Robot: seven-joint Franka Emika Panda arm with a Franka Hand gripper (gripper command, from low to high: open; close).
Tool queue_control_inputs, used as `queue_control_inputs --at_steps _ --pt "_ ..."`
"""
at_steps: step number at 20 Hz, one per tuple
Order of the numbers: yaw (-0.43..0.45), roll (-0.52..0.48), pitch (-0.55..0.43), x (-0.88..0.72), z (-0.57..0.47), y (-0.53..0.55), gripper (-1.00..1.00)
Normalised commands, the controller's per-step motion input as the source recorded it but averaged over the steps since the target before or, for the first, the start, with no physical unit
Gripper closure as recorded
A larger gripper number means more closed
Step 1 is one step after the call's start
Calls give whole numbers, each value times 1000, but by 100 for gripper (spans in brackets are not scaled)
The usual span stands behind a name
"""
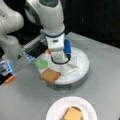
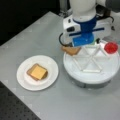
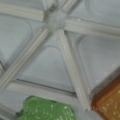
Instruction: Ingredient selection for cheeseburger or sandwich
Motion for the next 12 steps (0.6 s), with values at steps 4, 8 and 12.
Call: queue_control_inputs --at_steps 4,8,12 --pt "-379 -64 26 -138 165 -89 -100" --pt "-404 -97 16 -144 130 -153 -100" --pt "-365 -113 7 -157 85 -279 -100"
